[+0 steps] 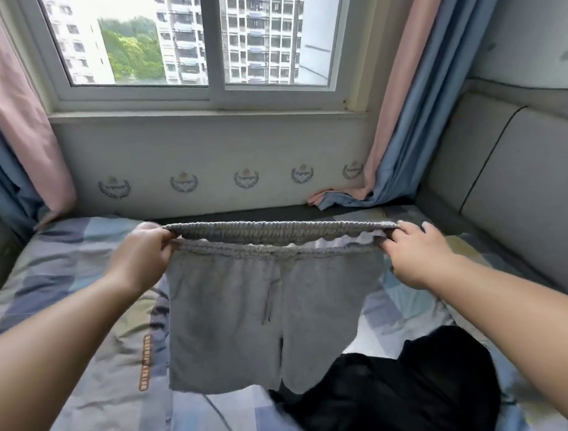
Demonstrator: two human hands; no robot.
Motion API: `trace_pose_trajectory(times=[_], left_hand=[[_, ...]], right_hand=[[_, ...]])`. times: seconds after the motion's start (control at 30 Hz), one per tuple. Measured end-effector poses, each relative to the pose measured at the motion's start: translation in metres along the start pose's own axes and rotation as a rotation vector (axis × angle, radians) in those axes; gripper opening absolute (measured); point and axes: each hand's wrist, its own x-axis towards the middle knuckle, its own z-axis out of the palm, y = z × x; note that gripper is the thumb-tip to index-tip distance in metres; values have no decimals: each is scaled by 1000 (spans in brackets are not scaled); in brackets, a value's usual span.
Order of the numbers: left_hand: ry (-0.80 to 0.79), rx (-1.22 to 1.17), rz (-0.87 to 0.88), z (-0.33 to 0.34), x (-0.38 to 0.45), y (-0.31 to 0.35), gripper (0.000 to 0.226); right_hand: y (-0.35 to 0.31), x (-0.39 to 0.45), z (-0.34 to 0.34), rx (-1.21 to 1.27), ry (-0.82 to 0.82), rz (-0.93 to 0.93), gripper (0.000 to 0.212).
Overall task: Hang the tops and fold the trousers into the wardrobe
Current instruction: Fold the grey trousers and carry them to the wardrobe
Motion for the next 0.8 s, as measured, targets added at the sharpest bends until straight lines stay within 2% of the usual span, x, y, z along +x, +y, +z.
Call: trace_pose_trajectory(times=[0.07,0.13,0.27,0.37,0.53,0.67,0.8], left_hand=[[38,2,16,-1,3,13,18],[10,79,55,7,-6,19,19],[-180,295,137,47,-52,13,25],[-344,363,137,89,-103,0,30],[-688,445,127,175,-218,-37,31],[-894,487,128,229,-312,-57,32],[-1047,487,145,268,-373,-62,35]], right_hand=[[13,0,-4,-30,10,6,48],[19,-5,4,-64,23,-13,49],[6,-31,55,-59,21,-139,43],[-22,-59,113,-9,-5,-254,34],[-93,-123,225,43,-183,-408,22],[-148,-183,316,61,-416,-481,29],[-178,-216,370,82,-554,-464,33]])
